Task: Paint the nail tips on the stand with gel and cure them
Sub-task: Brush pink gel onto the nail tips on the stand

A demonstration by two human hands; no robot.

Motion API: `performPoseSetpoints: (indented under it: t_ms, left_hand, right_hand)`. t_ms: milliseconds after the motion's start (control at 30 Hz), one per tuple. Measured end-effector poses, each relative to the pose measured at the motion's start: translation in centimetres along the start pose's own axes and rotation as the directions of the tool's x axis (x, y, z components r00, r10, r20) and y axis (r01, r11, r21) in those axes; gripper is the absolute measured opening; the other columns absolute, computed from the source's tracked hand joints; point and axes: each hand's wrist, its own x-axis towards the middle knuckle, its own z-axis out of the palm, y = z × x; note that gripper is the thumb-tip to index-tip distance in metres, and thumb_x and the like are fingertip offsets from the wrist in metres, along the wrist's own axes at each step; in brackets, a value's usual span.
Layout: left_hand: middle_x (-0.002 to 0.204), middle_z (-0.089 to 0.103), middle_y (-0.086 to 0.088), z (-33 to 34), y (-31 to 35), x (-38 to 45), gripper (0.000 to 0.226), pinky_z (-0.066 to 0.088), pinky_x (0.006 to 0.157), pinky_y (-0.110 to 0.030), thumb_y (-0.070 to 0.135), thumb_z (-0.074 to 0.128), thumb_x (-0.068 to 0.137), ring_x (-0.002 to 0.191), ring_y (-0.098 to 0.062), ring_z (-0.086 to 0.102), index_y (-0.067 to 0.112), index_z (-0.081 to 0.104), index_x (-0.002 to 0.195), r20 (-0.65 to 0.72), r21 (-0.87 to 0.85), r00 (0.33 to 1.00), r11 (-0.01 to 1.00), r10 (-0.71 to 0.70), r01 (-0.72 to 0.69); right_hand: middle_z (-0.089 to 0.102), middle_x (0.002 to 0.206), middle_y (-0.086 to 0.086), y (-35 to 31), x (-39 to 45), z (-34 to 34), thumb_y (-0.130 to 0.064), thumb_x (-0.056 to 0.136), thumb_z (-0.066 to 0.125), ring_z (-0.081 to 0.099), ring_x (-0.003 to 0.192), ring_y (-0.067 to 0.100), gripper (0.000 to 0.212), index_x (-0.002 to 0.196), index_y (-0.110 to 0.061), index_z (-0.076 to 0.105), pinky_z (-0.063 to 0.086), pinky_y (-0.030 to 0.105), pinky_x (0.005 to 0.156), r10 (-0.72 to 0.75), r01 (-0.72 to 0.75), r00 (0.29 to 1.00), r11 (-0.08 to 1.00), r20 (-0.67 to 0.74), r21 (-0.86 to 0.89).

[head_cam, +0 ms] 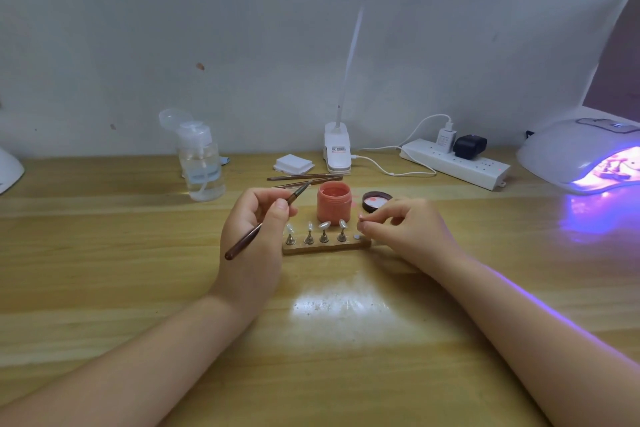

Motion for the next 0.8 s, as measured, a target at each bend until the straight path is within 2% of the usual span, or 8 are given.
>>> performPoseSetpoints:
  t_ms: [67, 133, 267, 333, 400, 533, 700, 800]
  left_hand:
    - [0.082, 0.07, 0.017, 0.0, 0.0, 0.0, 0.014, 0.052, 0.077, -0.018, 0.027, 0.053, 0.088, 0.089, -0.005, 0.067, 0.02, 0.064, 0.095, 0.002, 0.014, 1.0, 1.0, -0.011, 0.011]
    - [0.081, 0.07, 0.017, 0.0, 0.0, 0.1, 0.01, 0.053, 0.078, -0.021, 0.017, 0.055, 0.096, 0.088, -0.003, 0.066, 0.019, 0.064, 0.095, -0.009, 0.03, 1.0, 0.999, -0.03, 0.03]
    - [0.078, 0.069, 0.019, 0.0, 0.4, 0.0, 0.017, 0.054, 0.085, -0.041, 0.008, 0.05, 0.099, 0.084, -0.003, 0.065, 0.017, 0.064, 0.094, -0.026, 0.034, 0.997, 0.997, -0.075, 0.076]
    - [0.078, 0.07, 0.017, 0.1, 0.5, 0.0, 0.017, 0.054, 0.087, -0.044, 0.009, 0.051, 0.099, 0.084, -0.003, 0.066, 0.017, 0.065, 0.093, -0.032, 0.017, 0.994, 0.995, -0.101, 0.101]
    - [0.078, 0.07, 0.015, 0.2, 0.5, -0.1, 0.018, 0.054, 0.088, -0.042, 0.01, 0.051, 0.098, 0.084, -0.001, 0.067, 0.018, 0.066, 0.092, -0.046, -0.006, 0.99, 0.991, -0.13, 0.13]
    - [0.08, 0.07, 0.012, 0.5, 0.6, -0.4, 0.019, 0.05, 0.082, -0.034, 0.012, 0.054, 0.097, 0.084, 0.0, 0.067, 0.022, 0.067, 0.088, -0.042, -0.074, 0.982, 0.981, -0.182, 0.179]
    - [0.087, 0.067, 0.005, 0.5, 1.1, -0.6, 0.013, 0.05, 0.089, -0.044, 0.029, 0.057, 0.078, 0.086, -0.005, 0.066, 0.026, 0.069, 0.083, 0.057, -0.192, 0.969, 0.95, -0.24, 0.246]
    - [0.09, 0.066, 0.003, 0.5, 1.2, -0.6, 0.014, 0.048, 0.096, -0.049, 0.029, 0.057, 0.077, 0.088, -0.008, 0.065, 0.025, 0.068, 0.083, 0.074, -0.217, 0.966, 0.941, -0.248, 0.258]
  right_hand:
    - [0.062, 0.081, -0.012, 0.3, 0.1, 0.1, -0.023, 0.076, 0.079, 0.048, 0.061, -0.012, 0.001, 0.076, -0.022, 0.078, 0.03, 0.013, 0.058, 0.015, -0.014, 1.0, 0.999, 0.025, -0.043]
    - [0.062, 0.086, -0.015, 0.4, 0.2, 0.3, -0.025, 0.075, 0.08, 0.047, 0.067, -0.009, 0.002, 0.074, -0.025, 0.078, 0.032, 0.014, 0.066, 0.015, -0.013, 0.999, 0.998, 0.043, -0.063]
    - [0.065, 0.1, -0.01, 0.4, 0.2, 0.5, -0.03, 0.075, 0.08, 0.05, 0.095, 0.008, 0.006, 0.081, -0.028, 0.078, 0.037, 0.024, 0.081, -0.008, 0.015, 0.998, 0.993, 0.062, -0.115]
    - [0.066, 0.11, -0.005, 0.4, 0.2, 0.4, -0.034, 0.074, 0.08, 0.053, 0.109, 0.015, 0.01, 0.083, -0.031, 0.077, 0.042, 0.031, 0.09, -0.017, 0.024, 0.999, 0.988, 0.046, -0.155]
    - [0.065, 0.107, -0.006, 0.4, 0.1, 0.3, -0.041, 0.071, 0.081, 0.053, 0.111, 0.019, 0.02, 0.089, -0.032, 0.077, 0.044, 0.039, 0.095, -0.043, 0.052, 0.998, 0.975, 0.047, -0.215]
    - [0.058, 0.089, -0.013, 0.3, -0.2, 0.1, -0.049, 0.069, 0.079, 0.048, 0.101, 0.015, 0.025, 0.086, -0.031, 0.074, 0.042, 0.034, 0.087, -0.123, 0.124, 0.992, 0.94, 0.024, -0.317]
    - [0.039, 0.063, -0.021, 0.3, -0.5, -0.2, -0.047, 0.072, 0.078, 0.048, 0.078, 0.017, 0.029, 0.066, -0.024, 0.061, 0.03, 0.026, 0.068, -0.304, 0.23, 0.95, 0.834, -0.068, -0.502]
    - [0.053, 0.062, -0.01, 0.0, -0.9, 0.3, -0.054, 0.075, 0.071, 0.054, 0.073, 0.017, 0.029, 0.069, -0.025, 0.069, 0.033, 0.027, 0.061, -0.327, 0.232, 0.943, 0.783, -0.063, -0.577]
